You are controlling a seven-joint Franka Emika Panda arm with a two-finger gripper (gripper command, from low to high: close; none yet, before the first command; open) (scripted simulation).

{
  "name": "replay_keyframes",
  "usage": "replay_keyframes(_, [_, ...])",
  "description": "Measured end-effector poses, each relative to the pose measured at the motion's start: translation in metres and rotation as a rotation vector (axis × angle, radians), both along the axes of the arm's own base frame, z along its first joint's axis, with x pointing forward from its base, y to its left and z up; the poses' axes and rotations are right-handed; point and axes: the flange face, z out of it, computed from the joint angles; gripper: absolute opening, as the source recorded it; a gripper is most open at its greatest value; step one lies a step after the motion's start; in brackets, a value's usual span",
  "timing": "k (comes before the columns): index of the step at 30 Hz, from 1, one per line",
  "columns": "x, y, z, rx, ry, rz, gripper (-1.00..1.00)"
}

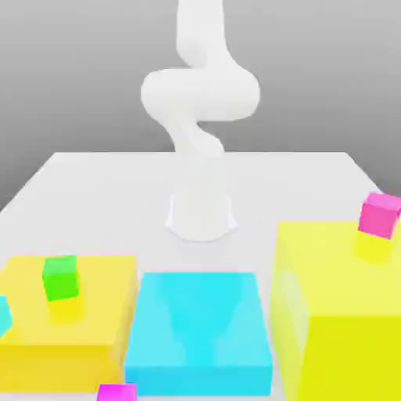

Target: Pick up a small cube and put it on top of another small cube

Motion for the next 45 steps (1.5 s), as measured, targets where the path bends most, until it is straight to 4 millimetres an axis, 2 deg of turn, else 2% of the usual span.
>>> replay_keyframes(4, [0.050, -0.014, -0.053, 0.013, 0.103, 0.013, 0.00])
replay_keyframes(8, [0.090, -0.027, -0.110, 0.021, 0.201, 0.020, 0.00])
replay_keyframes(12, [0.122, -0.040, -0.173, 0.026, 0.298, 0.023, 0.00])
replay_keyframes(16, [0.145, -0.054, -0.240, 0.027, 0.395, 0.023, 0.00])
replay_keyframes(23, [0.162, -0.080, -0.363, 0.014, 0.564, 0.014, 0.00])
replay_keyframes(29, [0.153, -0.102, -0.468, -0.012, 0.710, 0.008, 0.00])
replay_keyframes(33, [0.151, -0.107, -0.529, -0.018, 0.735, 0.007, 0.00])
replay_keyframes(34, [0.150, -0.107, -0.543, -0.018, 0.736, 0.007, -1.00])
replay_keyframes(39, [0.150, -0.107, -0.543, -0.017, 0.737, 0.007, -1.00])
replay_keyframes(40, [0.149, -0.107, -0.550, -0.017, 0.737, 0.007, -1.00])
replay_keyframes(41, [0.150, -0.107, -0.546, -0.018, 0.737, 0.007, -1.00])
replay_keyframes(45, [0.150, -0.108, -0.498, -0.018, 0.738, 0.008, -1.00])
